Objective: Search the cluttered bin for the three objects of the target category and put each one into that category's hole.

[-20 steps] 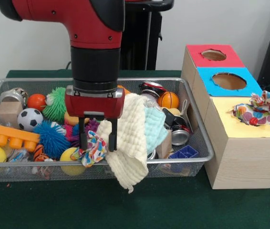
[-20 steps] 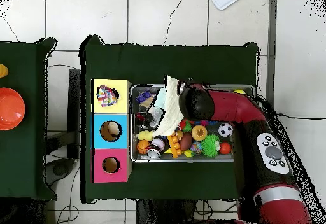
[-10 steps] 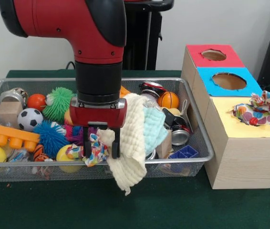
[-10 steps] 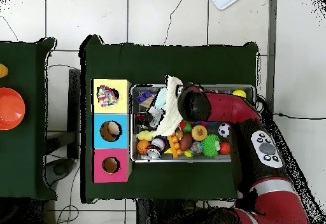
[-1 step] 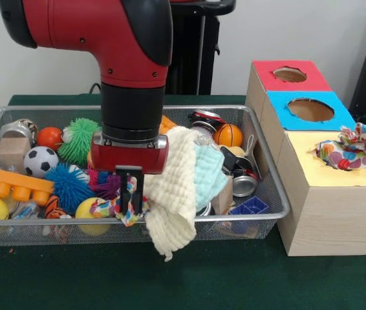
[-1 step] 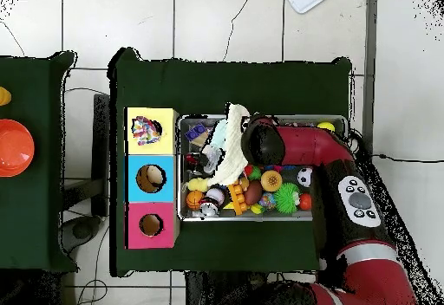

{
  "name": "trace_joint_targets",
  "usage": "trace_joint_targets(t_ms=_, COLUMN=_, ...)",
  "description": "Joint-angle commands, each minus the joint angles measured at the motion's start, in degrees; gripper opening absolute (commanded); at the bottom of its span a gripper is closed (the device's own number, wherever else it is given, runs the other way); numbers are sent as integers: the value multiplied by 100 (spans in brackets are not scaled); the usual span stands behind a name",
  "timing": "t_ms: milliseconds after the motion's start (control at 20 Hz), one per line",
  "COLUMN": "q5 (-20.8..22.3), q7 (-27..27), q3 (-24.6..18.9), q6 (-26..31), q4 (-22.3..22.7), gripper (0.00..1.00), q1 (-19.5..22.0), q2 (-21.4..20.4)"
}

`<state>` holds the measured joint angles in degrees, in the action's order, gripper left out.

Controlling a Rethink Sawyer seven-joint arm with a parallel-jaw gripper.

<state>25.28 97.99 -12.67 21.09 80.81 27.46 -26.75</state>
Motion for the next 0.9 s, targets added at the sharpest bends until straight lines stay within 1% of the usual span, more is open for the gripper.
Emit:
trace_joint_targets(t_ms=50, q5=535, q7=-716, q3=107, q6=958, q4=-172, gripper=0, q1=-139, q2=66)
trace_joint_targets(t_ms=300, q5=613, q7=-820, q3=12, q6=1090, q4=35, gripper=0, q1=-87, q2=-201)
trace_joint_targets(t_ms=400, q5=588, q7=-809, q3=-41, q6=1167, q4=99, gripper=0, q1=-53, q2=-324)
trace_joint_targets(t_ms=500, q5=477, q7=-786, q3=-91, q6=1373, q4=197, gripper=0, q1=-44, q2=-545)
trace_joint_targets(t_ms=700, q5=-76, q7=-754, q3=-402, q6=2080, q4=592, gripper=0, q1=38, q2=-1250)
trace_joint_targets(t_ms=800, q5=-328, q7=-641, q3=-484, q6=2408, q4=637, gripper=0, q1=28, q2=-1492)
trace_joint_targets(t_ms=900, q5=-481, q7=-558, q3=-518, q6=2602, q4=642, gripper=0, q1=0, q2=-1646)
